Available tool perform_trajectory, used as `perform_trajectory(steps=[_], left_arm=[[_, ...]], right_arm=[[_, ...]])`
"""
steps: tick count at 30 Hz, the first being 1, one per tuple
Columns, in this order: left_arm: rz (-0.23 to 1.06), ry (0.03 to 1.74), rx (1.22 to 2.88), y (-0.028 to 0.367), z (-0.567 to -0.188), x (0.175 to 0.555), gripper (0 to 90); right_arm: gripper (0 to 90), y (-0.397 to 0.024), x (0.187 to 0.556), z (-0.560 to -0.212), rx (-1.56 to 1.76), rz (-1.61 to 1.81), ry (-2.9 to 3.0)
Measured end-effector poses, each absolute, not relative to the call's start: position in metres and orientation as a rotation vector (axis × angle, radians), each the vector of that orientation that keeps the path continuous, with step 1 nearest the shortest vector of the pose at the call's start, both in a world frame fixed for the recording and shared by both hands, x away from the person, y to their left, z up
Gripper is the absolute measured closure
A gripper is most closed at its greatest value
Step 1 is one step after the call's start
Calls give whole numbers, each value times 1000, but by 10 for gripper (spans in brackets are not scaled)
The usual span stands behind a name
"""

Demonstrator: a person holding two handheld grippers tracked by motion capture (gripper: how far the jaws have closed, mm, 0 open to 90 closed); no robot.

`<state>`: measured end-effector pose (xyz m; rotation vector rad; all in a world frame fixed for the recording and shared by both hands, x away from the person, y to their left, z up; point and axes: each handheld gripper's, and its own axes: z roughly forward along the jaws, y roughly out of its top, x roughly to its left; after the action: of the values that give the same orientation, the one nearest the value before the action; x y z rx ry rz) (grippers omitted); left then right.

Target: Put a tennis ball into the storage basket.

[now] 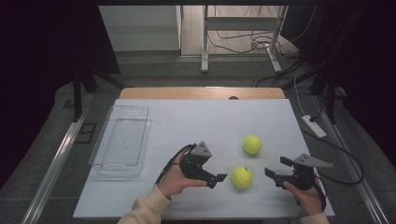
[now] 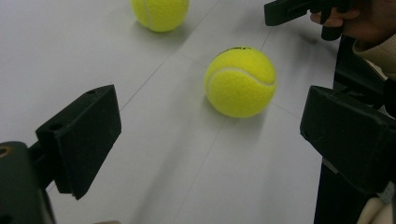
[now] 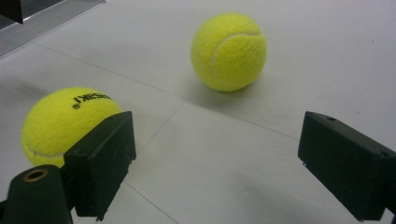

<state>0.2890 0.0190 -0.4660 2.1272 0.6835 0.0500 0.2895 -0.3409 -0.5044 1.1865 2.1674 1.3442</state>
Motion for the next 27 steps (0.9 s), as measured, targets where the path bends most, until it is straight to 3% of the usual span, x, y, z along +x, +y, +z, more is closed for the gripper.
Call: perform_trajectory(steps=[27], left_arm=[[7, 638, 2157, -7, -469, 295, 57]], right_arm=[[110, -343, 288, -506, 1195, 1337, 2166]])
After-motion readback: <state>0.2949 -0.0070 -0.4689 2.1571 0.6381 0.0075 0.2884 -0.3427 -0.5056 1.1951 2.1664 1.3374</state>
